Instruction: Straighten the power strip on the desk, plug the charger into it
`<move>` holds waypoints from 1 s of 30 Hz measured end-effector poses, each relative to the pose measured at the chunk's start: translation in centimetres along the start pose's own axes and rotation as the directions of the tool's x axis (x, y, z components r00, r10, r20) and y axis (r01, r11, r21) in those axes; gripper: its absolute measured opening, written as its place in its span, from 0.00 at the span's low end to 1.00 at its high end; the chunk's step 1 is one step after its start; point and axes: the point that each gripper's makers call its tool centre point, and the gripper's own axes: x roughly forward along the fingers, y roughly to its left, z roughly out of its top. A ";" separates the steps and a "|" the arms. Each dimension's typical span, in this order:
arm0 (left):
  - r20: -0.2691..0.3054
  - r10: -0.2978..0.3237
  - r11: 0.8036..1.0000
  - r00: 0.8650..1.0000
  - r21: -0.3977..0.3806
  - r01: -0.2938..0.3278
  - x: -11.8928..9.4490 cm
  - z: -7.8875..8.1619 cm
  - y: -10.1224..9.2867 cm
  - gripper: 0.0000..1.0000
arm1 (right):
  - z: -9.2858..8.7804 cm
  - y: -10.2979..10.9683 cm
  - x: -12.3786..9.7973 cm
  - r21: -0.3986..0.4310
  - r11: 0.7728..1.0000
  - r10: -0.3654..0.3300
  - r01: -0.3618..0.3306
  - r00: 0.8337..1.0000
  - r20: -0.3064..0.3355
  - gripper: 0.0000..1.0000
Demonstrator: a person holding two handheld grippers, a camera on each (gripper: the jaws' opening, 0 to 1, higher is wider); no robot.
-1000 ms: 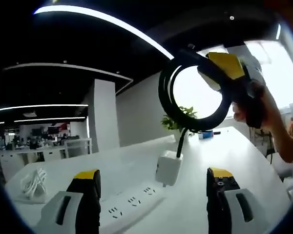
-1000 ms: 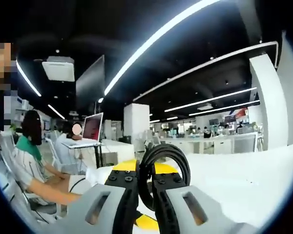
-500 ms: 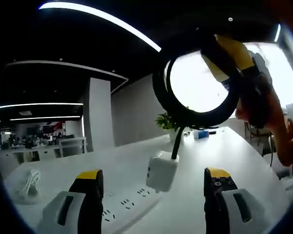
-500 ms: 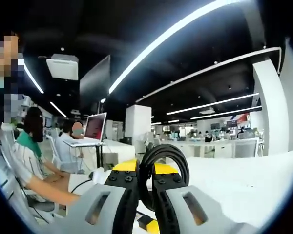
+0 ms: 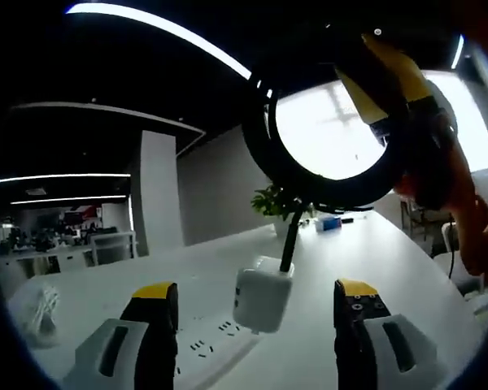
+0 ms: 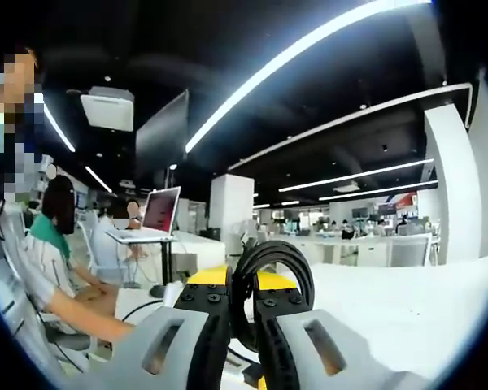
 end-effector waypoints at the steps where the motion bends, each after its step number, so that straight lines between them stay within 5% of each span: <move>1: 0.001 -0.003 1.000 1.000 0.001 0.003 0.0 0.0 -0.1 0.79 | 0.0 0.0 0.0 0.001 1.000 -0.002 0.002 1.000 0.001 0.07; 20: 0.023 -0.052 0.999 0.998 -0.002 0.052 0.4 0.0 -0.6 0.50 | -0.4 -0.6 -0.4 0.012 1.000 -0.008 0.008 1.000 -0.008 0.07; 24: 0.023 -0.073 0.997 0.997 -0.020 0.073 0.2 -0.1 -0.7 0.32 | -0.4 -0.7 -0.5 0.010 1.000 -0.011 0.011 1.000 -0.008 0.07; 30: 0.027 -0.085 0.996 0.996 -0.029 0.086 0.4 -0.3 -0.9 0.30 | -0.4 -0.8 -0.6 0.019 1.000 -0.012 0.012 1.000 -0.005 0.07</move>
